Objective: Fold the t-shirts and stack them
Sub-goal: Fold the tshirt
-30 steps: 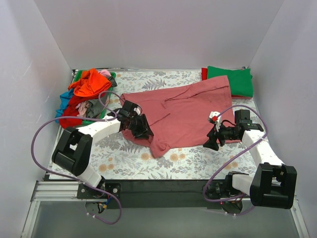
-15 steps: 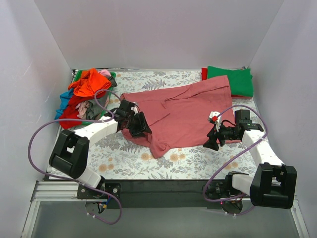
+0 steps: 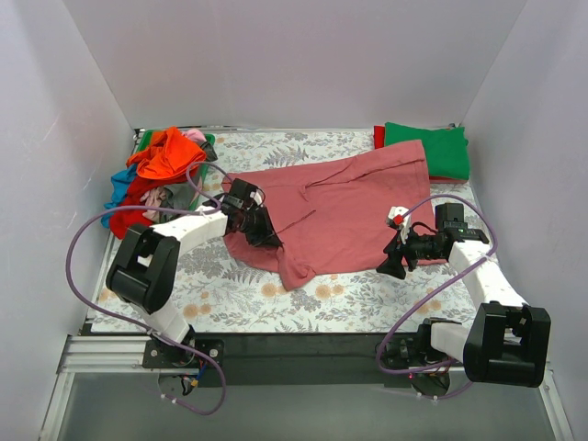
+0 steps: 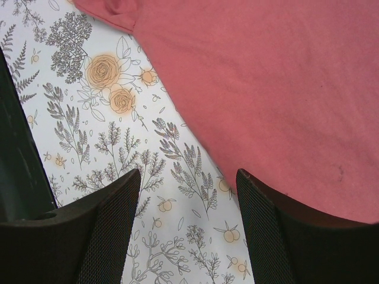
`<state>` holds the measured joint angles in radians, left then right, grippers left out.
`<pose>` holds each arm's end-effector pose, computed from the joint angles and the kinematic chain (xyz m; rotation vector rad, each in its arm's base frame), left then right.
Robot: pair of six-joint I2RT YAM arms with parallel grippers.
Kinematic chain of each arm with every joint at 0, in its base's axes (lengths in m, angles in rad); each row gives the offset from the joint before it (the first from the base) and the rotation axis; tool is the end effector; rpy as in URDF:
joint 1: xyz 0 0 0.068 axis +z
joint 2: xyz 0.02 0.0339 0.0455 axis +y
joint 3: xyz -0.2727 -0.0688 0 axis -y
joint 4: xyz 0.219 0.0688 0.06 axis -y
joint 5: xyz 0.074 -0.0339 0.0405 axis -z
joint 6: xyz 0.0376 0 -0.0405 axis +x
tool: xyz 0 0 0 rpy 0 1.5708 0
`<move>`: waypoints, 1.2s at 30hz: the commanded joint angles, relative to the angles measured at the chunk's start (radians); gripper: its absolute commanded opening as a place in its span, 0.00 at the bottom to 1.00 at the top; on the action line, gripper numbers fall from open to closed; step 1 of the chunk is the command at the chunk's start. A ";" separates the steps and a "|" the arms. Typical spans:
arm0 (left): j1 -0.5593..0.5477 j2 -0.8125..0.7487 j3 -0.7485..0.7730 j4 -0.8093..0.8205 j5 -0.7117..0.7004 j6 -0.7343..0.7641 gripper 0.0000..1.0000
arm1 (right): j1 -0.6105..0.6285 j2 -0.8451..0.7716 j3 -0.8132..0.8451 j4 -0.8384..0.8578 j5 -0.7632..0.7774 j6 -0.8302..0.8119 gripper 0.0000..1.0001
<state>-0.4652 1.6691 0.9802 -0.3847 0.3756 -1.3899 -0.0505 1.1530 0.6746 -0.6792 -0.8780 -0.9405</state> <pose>0.2672 -0.1496 0.1962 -1.2050 2.7414 -0.9485 0.1720 0.0203 0.2254 -1.1853 1.9636 0.7154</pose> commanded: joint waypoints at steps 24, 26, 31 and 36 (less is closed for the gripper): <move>0.025 0.040 0.218 -0.158 -0.099 0.111 0.38 | 0.012 -0.006 0.002 -0.008 -0.033 -0.018 0.73; 0.048 0.037 0.189 -0.145 -0.095 0.112 0.38 | 0.012 -0.003 0.000 -0.008 -0.035 -0.018 0.73; 0.060 0.089 0.199 -0.143 -0.112 0.138 0.38 | 0.012 -0.006 0.002 -0.010 -0.033 -0.018 0.73; 0.060 0.167 0.250 -0.152 -0.112 0.166 0.38 | 0.012 -0.006 0.002 -0.008 -0.032 -0.018 0.73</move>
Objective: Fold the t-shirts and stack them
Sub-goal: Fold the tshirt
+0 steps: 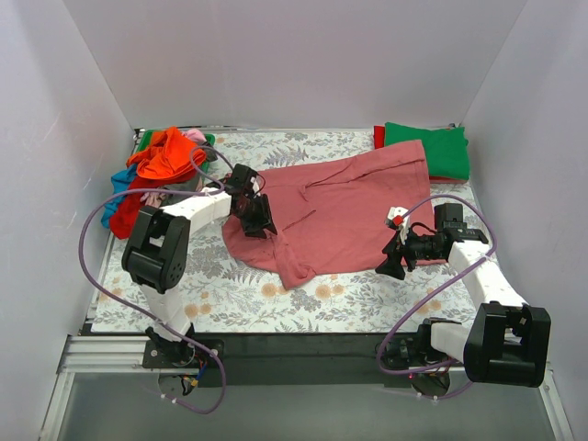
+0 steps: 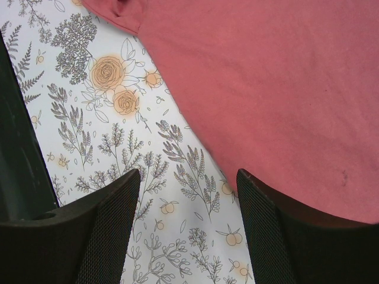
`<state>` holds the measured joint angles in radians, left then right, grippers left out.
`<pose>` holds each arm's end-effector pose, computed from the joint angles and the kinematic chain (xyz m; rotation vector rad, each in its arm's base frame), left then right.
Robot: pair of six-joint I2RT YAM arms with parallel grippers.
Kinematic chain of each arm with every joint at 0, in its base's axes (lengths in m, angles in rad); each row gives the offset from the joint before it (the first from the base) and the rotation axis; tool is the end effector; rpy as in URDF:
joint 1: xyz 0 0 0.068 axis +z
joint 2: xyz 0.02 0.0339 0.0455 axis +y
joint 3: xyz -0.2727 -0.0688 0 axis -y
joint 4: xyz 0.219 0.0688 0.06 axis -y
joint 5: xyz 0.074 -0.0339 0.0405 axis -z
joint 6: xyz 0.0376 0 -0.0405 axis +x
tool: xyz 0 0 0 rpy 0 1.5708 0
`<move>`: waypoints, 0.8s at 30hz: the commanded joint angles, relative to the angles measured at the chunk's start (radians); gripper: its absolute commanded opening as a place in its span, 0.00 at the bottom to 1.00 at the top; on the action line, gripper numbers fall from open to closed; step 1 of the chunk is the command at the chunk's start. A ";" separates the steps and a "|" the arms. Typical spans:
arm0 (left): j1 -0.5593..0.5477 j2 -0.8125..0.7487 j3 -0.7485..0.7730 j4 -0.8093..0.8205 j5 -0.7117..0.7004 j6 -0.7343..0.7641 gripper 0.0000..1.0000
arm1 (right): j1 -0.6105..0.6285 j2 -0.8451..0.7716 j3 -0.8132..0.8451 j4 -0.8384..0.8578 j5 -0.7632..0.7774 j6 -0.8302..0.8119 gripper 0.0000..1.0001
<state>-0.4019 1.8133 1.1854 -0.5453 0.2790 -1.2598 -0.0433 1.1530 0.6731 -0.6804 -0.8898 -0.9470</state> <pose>0.3094 -0.1428 0.1966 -1.1669 2.7549 -0.7281 0.1714 0.0218 0.2253 -1.1969 1.9488 0.7296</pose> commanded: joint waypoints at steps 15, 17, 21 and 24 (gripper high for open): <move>-0.002 0.112 0.106 -0.012 0.000 0.077 0.36 | 0.005 0.001 0.003 -0.010 -0.018 -0.013 0.73; -0.003 0.113 0.103 -0.010 0.008 0.079 0.36 | 0.005 -0.001 0.003 -0.010 -0.020 -0.013 0.73; -0.003 0.119 0.105 -0.008 0.012 0.077 0.34 | 0.005 -0.001 0.003 -0.008 -0.020 -0.013 0.73; -0.002 0.121 0.106 -0.004 0.031 0.074 0.29 | 0.005 -0.001 0.003 -0.010 -0.018 -0.013 0.73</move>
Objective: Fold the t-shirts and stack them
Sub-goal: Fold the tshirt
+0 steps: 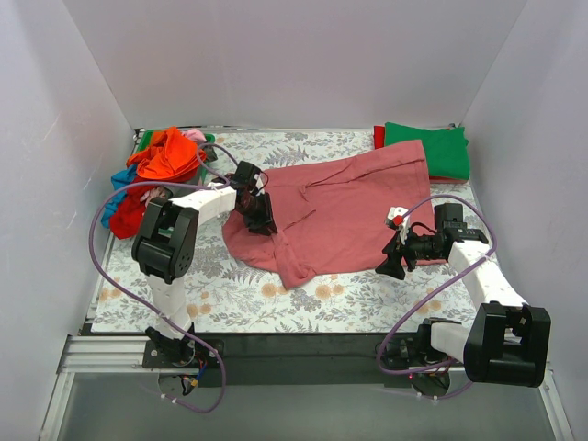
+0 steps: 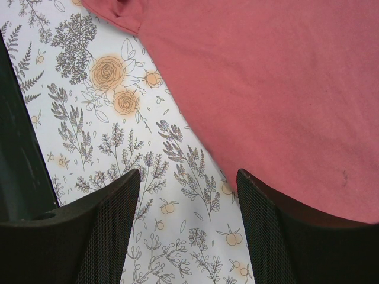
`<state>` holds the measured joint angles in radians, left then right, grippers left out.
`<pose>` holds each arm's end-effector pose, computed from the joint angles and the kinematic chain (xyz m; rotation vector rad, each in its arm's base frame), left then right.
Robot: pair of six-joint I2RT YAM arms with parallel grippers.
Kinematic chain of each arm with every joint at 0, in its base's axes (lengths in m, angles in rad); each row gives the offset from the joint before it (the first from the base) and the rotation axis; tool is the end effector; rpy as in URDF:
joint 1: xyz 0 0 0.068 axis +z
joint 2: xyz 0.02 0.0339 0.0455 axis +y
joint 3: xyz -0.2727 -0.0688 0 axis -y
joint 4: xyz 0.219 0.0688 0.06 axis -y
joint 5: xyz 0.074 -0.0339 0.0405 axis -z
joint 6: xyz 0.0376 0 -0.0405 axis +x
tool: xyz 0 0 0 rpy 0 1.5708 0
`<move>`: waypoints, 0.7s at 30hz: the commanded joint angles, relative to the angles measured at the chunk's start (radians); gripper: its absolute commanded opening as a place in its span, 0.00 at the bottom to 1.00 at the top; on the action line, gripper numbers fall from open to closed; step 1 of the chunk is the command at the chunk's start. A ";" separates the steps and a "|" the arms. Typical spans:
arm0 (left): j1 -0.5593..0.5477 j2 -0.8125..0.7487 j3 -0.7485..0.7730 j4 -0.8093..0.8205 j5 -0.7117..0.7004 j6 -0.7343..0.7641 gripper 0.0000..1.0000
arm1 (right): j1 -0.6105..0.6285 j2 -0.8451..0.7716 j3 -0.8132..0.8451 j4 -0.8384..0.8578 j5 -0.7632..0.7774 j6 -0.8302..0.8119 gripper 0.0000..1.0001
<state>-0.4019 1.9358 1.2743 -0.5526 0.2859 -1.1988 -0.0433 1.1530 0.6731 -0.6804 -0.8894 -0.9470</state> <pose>0.3322 -0.1527 0.1779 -1.0990 2.8126 -0.6931 0.1714 0.0218 0.2253 -1.1970 1.9491 0.7292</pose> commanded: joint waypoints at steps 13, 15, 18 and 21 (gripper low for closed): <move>-0.002 0.005 0.025 -0.007 0.030 0.031 0.19 | 0.005 -0.001 0.005 -0.010 -0.019 -0.013 0.73; -0.003 0.008 0.030 -0.012 0.022 0.034 0.15 | 0.005 -0.001 0.005 -0.011 -0.020 -0.013 0.73; -0.003 0.009 0.040 -0.021 0.012 0.041 0.08 | 0.005 -0.001 0.005 -0.010 -0.019 -0.013 0.73; -0.003 0.002 0.045 -0.024 0.013 0.042 0.00 | 0.005 0.001 0.005 -0.010 -0.019 -0.013 0.73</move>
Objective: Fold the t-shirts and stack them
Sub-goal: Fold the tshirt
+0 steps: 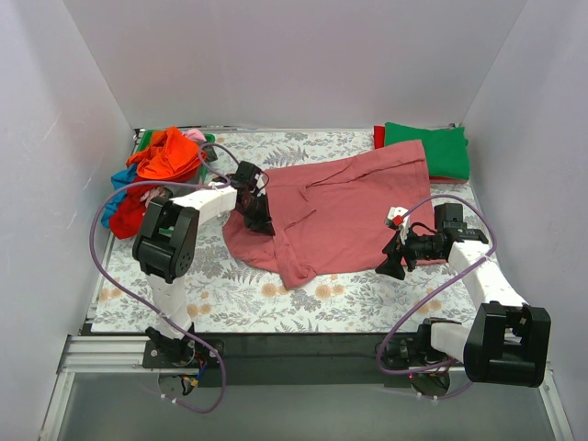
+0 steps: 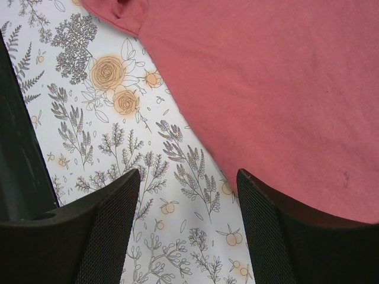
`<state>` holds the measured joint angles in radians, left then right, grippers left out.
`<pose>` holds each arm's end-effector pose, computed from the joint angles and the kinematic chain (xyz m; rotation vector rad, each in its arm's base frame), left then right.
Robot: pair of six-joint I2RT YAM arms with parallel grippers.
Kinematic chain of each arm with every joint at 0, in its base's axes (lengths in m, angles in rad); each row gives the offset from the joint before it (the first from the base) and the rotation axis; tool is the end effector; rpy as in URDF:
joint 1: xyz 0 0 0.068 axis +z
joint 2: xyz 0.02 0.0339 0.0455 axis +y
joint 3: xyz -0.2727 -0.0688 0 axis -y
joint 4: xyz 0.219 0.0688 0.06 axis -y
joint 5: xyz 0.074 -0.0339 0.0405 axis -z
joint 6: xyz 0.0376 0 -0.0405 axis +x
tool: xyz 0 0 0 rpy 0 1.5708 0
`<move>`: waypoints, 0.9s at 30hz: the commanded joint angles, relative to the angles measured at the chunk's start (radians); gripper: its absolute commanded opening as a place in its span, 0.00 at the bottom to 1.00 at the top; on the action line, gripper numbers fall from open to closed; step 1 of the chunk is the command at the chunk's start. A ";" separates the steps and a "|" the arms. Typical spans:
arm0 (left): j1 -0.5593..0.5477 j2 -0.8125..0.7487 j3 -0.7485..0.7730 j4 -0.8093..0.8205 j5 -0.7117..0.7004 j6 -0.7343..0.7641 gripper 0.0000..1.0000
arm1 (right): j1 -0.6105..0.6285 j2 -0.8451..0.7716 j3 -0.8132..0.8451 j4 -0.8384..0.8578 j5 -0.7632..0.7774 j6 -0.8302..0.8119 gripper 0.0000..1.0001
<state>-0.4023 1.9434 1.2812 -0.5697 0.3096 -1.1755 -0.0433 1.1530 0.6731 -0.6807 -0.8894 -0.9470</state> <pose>0.3317 -0.1536 0.1766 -1.0714 2.8472 -0.7036 0.1714 0.0218 0.2253 -1.1969 1.9494 0.7295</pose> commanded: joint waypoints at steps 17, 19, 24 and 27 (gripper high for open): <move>0.000 -0.492 -0.281 0.045 0.085 -0.070 0.00 | -0.030 -0.032 0.059 -0.019 0.375 -0.016 0.73; 0.000 -0.550 -0.359 0.065 0.100 -0.102 0.00 | -0.099 -0.033 0.088 -0.051 0.437 -0.044 0.73; 0.000 -0.727 -0.465 0.088 0.126 -0.148 0.00 | -0.268 0.052 0.151 -0.123 0.474 -0.153 0.72; 0.000 -0.799 -0.494 0.090 0.132 -0.162 0.00 | -0.314 0.109 0.172 -0.126 0.481 -0.170 0.72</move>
<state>-0.4023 1.2236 0.8028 -0.5117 0.4103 -1.3041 -0.3191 1.2121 0.8074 -0.7521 -0.4507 -1.0523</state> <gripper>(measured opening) 0.012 0.719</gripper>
